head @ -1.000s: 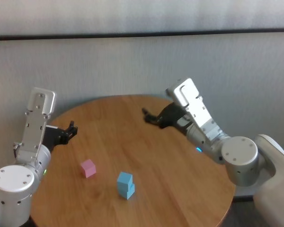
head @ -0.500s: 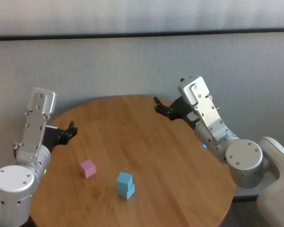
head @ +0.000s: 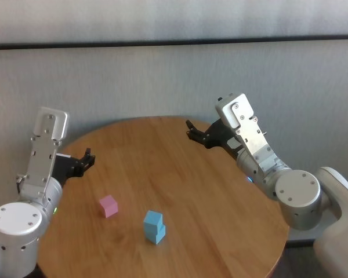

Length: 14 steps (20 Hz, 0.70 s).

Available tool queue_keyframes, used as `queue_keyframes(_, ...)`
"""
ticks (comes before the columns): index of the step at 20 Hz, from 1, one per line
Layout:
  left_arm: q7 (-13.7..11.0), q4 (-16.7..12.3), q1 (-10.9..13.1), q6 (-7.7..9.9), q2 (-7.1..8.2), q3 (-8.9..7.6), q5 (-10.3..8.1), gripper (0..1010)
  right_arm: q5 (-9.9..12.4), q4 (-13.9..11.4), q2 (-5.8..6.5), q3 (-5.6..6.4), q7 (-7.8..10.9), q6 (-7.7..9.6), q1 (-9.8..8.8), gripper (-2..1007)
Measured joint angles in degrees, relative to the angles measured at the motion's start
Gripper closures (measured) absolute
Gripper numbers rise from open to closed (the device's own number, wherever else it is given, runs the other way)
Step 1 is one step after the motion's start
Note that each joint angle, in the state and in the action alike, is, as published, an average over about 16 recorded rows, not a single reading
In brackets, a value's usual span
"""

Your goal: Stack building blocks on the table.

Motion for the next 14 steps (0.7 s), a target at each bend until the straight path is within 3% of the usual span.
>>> queue_keyframes(14,-0.98,-0.37,0.49,-0.1,0.15,-0.27,-0.35,10,0.3,0.13,0.02,-0.25,0.29,0.28,0.19,4)
